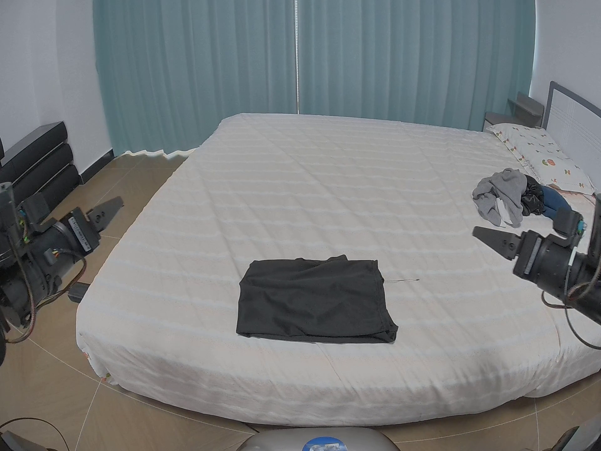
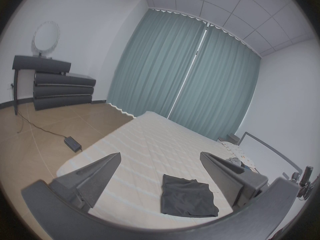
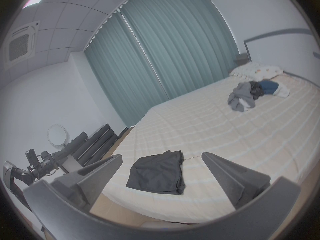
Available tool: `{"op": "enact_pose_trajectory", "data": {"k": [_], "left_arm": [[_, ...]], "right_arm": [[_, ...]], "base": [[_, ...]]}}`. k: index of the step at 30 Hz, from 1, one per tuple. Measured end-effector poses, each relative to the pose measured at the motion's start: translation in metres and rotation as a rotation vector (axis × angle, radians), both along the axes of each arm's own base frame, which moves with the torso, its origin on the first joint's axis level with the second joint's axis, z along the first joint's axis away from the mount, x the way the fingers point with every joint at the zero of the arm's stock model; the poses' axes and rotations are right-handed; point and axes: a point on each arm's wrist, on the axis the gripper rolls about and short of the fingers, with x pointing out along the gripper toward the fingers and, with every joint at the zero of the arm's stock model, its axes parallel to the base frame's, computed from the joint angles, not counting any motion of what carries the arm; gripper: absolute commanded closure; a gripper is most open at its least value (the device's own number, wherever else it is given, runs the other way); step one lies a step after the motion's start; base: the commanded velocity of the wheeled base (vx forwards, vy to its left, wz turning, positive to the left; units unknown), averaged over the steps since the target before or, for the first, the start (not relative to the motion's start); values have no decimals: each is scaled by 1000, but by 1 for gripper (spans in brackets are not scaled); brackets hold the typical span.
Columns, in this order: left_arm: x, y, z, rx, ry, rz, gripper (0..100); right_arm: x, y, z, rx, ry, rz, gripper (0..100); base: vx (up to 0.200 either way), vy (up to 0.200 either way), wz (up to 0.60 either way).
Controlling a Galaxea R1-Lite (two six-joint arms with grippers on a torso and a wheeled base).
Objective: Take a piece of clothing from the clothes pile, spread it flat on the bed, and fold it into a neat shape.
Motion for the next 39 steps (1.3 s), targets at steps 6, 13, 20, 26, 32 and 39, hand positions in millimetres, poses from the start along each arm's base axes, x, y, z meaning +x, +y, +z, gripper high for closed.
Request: {"op": "enact_pose_trajectory", "data": {"k": [6,13,20,26,32,39], "left_arm": [[-42,6,11,39,-23,15,0],[-99,15,12,97,-29,30,0],[-147,23,4,160,-84,98,0],[-177,28,-8,204,-144,153,0],[-204,30,-24,273,-151,208,0],[-227,30,-43,350,-192,258,0]], "right_arm": [[-43,-19,7,-76,-50,-5,0],[-90,-38,1,-150,-66,-29,0],[-121,-50,-5,-191,-86,-73,0],[-146,-57,-13,-245,-124,-112,0],[-168,-62,-28,-291,-147,-143,0],[-185,-64,-39,-309,-173,-176,0]], "base": [[0,0,0],[0,0,0],[0,0,0],[0,0,0],[0,0,0],[0,0,0]]}}
